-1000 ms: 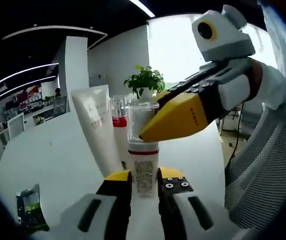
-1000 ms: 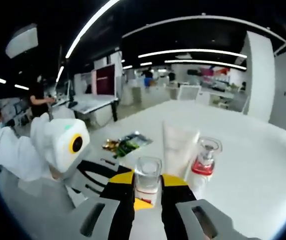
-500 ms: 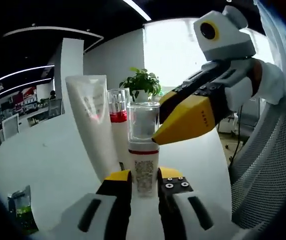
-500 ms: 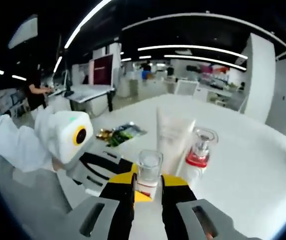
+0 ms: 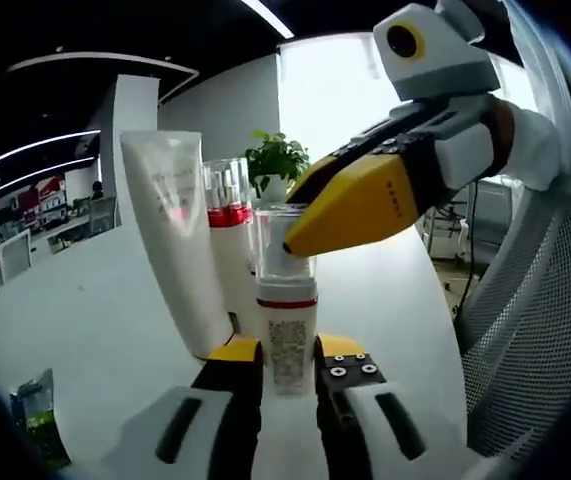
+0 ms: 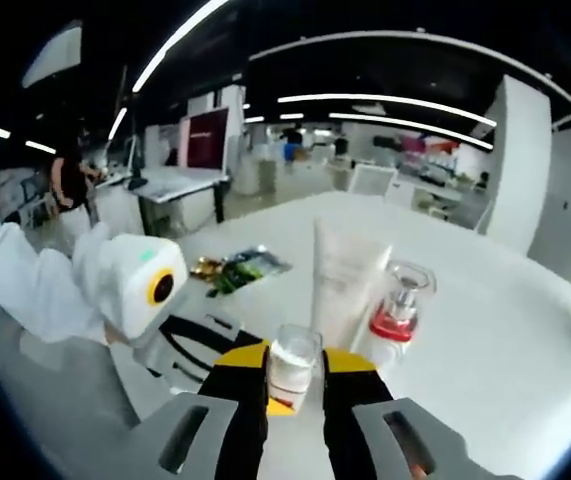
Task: Arrange the skincare products in the storage area until every visible bottle or jar stands upright without overlapping.
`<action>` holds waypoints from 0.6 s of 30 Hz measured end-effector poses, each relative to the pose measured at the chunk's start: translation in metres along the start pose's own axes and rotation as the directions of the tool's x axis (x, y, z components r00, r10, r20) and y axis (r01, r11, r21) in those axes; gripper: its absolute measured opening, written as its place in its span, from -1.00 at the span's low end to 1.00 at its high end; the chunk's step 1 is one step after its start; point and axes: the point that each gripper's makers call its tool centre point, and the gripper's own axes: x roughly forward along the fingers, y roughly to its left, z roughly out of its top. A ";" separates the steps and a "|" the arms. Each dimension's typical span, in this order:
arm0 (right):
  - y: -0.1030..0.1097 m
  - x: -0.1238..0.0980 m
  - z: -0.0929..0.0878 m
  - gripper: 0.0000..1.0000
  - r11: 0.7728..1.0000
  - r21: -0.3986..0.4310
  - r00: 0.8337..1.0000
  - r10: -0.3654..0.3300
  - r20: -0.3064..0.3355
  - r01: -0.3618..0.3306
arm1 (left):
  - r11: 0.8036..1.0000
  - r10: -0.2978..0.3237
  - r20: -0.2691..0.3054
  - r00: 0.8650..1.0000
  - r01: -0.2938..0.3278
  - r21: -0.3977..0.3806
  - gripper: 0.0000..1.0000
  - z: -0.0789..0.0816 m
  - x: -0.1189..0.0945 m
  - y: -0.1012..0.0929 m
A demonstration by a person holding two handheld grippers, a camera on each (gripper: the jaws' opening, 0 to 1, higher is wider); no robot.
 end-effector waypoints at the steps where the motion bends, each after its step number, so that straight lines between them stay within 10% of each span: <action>1: 0.000 0.000 0.000 -0.75 1.000 0.000 1.000 -0.002 -0.002 0.002 | 1.000 0.001 0.000 1.000 -0.001 0.005 -0.69 0.000 0.000 0.000; 18: 0.000 0.016 -0.001 -0.77 0.998 -0.057 0.999 -0.005 -0.037 0.003 | 0.997 0.075 -0.054 0.996 -0.077 -0.026 -0.66 -0.010 0.001 0.017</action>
